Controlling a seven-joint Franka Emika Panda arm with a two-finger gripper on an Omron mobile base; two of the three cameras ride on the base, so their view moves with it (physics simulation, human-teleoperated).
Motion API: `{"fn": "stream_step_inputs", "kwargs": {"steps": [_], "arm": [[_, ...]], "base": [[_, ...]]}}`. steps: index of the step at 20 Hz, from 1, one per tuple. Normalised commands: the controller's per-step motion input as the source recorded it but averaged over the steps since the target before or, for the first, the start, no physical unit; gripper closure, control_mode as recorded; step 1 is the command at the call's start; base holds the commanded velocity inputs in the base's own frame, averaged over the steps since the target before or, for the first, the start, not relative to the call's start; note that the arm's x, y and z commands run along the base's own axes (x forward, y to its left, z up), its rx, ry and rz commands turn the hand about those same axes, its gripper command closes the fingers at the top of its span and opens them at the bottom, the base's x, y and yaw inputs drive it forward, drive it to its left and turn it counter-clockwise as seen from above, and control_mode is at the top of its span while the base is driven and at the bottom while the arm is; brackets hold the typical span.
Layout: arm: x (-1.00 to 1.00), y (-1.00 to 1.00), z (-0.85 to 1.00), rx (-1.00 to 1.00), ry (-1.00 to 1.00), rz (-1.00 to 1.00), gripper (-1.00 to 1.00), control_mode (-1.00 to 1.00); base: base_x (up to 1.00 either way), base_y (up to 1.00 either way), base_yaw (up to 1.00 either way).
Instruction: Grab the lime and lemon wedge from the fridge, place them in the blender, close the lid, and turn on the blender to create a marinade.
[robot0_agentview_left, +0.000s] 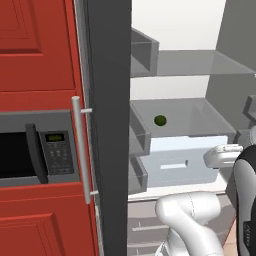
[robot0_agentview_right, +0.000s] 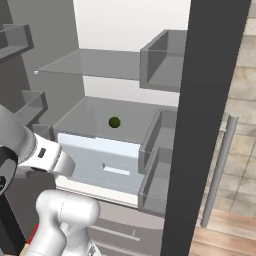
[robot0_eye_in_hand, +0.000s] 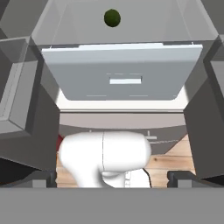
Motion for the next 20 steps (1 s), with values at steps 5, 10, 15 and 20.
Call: {"fn": "stream_step_inputs", "kwargs": {"steps": [5, 10, 15, 20], "arm": [[0.00, 0.00, 0.00, 0.00, 0.00, 0.00, -1.00, 1.00], [0.08, 0.00, 0.00, 0.00, -0.01, 0.00, -1.00, -1.00], [0.64, 0.00, 0.00, 0.00, -0.03, 0.00, -1.00, -1.00], [0.84, 0.00, 0.00, 0.00, 0.00, 0.00, -1.00, -1.00]], "base": [[-0.01, -0.11, 0.00], [0.00, 0.00, 0.00], [0.00, 0.00, 0.00], [0.00, 0.00, 0.00]]}}
